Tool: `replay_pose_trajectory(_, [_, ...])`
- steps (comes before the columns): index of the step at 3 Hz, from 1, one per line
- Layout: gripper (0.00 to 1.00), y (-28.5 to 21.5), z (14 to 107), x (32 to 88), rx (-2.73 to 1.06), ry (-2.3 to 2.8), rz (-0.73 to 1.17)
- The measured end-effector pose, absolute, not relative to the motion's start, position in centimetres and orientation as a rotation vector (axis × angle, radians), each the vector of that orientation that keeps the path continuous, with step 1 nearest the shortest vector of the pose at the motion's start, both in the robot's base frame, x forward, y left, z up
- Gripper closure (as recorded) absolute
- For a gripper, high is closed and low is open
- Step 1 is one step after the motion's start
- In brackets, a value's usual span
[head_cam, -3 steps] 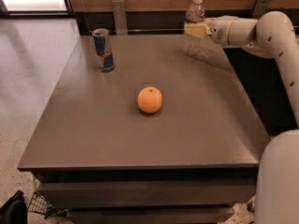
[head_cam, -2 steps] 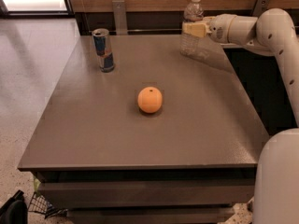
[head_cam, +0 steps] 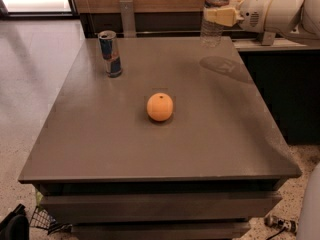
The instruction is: Move water bottle near orange
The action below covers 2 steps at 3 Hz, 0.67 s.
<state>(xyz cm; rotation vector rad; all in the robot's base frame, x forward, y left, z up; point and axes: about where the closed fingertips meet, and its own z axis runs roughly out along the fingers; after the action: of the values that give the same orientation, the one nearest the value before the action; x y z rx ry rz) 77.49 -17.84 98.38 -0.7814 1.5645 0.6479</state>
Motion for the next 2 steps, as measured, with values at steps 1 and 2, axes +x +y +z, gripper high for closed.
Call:
replay_pose_trajectory(1, [1.00,-18.2,100.5,74.6,-0.806,1.543,0.684])
replay_pose_trajectory(2, [1.00,-19.0,101.9,69.9,-0.832,1.547,0.699])
